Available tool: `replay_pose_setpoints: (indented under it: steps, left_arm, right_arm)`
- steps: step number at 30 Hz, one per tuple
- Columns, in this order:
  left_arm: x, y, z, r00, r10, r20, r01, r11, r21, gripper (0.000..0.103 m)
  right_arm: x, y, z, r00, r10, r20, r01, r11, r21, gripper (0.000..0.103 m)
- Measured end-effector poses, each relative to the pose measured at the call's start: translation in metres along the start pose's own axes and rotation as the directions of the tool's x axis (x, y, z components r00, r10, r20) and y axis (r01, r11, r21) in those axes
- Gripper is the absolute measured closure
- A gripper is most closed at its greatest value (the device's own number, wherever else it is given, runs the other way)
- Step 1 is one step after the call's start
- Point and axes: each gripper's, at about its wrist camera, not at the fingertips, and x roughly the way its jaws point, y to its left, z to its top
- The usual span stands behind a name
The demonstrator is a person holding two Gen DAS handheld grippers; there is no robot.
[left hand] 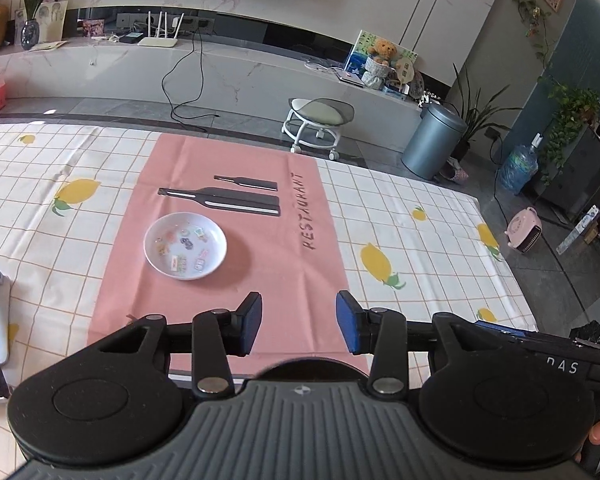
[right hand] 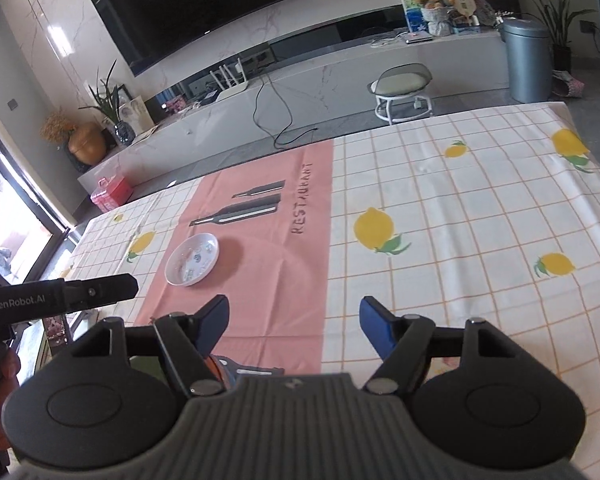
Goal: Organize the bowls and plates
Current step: 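Move both open tools toward the small white plate with candies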
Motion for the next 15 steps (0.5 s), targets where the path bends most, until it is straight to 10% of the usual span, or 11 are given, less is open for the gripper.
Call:
replay_pose_setpoints:
  steps: [15]
  left_arm:
    - [0.053, 0.124, 0.014, 0.998, -0.011, 0.068, 0.036, 0.927, -0.372, 0.051]
  right_arm:
    - [0.116, 0.043, 0.056, 0.971, 0.157, -0.179, -0.13, 0.979, 0.155, 0.035]
